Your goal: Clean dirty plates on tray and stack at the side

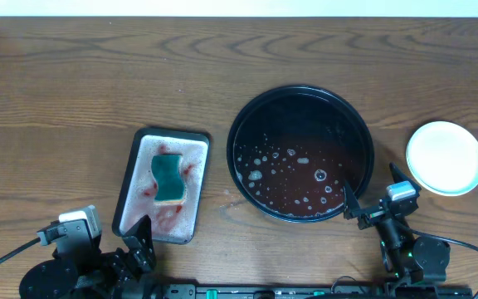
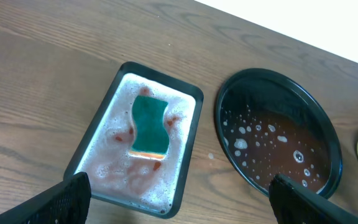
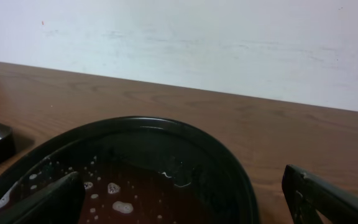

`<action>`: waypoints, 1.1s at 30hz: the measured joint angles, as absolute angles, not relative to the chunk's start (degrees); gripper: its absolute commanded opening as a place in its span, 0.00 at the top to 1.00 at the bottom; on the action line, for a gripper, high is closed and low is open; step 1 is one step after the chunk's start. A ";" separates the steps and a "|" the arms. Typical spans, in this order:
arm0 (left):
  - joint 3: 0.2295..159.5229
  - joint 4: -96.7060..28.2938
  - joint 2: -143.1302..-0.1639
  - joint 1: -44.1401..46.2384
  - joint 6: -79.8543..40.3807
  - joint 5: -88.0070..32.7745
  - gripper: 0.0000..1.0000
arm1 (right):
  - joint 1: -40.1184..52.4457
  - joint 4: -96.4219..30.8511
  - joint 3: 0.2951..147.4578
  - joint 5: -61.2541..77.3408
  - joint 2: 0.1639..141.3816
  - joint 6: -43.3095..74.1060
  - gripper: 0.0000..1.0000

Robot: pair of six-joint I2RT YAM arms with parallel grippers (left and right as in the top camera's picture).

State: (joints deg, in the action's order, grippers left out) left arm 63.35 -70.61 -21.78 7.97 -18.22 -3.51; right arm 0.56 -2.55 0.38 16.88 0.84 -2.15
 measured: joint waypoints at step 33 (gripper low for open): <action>0.34 1.96 -0.58 -0.10 -18.15 -5.65 0.08 | 0.56 -2.57 0.38 16.86 0.84 -2.15 0.01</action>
